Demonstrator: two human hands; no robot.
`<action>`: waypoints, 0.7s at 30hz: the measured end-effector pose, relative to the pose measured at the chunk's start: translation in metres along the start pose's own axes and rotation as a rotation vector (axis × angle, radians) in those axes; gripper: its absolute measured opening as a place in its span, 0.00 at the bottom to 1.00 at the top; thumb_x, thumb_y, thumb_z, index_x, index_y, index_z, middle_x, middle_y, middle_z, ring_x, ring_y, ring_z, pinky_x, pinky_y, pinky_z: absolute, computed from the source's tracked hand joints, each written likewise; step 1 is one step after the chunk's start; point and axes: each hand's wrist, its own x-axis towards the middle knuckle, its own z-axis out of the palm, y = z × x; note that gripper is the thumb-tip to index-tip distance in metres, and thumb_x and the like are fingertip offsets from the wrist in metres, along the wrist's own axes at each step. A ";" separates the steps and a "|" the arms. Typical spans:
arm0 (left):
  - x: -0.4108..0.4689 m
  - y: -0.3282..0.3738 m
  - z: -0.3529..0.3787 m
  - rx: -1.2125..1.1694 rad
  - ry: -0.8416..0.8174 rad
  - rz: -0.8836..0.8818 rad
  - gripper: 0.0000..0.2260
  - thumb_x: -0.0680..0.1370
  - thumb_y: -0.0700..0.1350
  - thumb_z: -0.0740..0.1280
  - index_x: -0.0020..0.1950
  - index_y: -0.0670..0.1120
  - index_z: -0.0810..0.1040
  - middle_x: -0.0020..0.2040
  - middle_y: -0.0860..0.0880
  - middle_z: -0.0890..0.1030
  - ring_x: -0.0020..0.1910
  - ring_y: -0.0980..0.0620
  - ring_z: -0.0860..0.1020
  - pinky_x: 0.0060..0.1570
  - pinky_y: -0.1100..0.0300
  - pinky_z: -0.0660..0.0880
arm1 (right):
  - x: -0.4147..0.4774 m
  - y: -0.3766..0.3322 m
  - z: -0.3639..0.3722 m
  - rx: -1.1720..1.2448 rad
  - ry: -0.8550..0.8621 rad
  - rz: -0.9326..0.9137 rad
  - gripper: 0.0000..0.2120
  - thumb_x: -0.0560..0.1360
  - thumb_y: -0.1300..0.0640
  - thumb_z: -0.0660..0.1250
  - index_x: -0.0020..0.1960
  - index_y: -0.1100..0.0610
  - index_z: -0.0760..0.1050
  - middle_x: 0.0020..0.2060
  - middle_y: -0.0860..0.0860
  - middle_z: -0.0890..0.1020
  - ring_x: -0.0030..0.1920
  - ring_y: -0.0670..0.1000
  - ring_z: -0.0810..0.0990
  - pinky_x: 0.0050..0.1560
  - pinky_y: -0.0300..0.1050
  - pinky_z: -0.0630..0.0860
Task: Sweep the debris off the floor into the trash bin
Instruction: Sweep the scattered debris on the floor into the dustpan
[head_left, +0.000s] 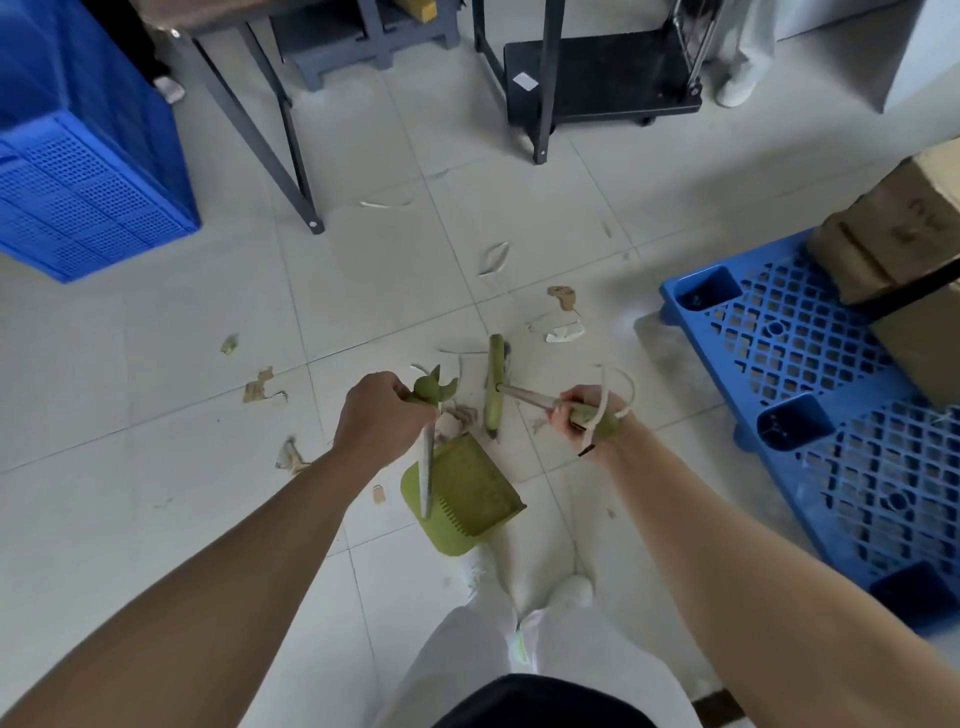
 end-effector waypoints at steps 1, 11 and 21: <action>0.003 -0.001 -0.003 -0.014 0.002 -0.001 0.10 0.69 0.43 0.73 0.39 0.42 0.73 0.35 0.45 0.76 0.33 0.46 0.72 0.32 0.57 0.68 | -0.001 -0.001 0.006 -0.013 0.027 -0.007 0.03 0.78 0.66 0.53 0.51 0.63 0.62 0.36 0.59 0.69 0.14 0.48 0.72 0.15 0.34 0.69; 0.030 -0.009 -0.024 -0.057 -0.017 0.035 0.12 0.69 0.44 0.74 0.37 0.44 0.71 0.34 0.46 0.74 0.33 0.46 0.71 0.33 0.57 0.68 | 0.021 0.000 0.023 -0.009 0.301 -0.171 0.12 0.79 0.60 0.62 0.61 0.54 0.74 0.41 0.53 0.76 0.34 0.51 0.76 0.20 0.38 0.74; 0.051 -0.001 -0.031 -0.082 -0.017 0.013 0.10 0.69 0.42 0.74 0.38 0.43 0.72 0.33 0.46 0.76 0.31 0.47 0.73 0.34 0.56 0.71 | 0.033 0.002 0.058 -0.085 -0.012 0.034 0.13 0.81 0.63 0.52 0.38 0.60 0.65 0.34 0.54 0.68 0.14 0.47 0.73 0.17 0.34 0.71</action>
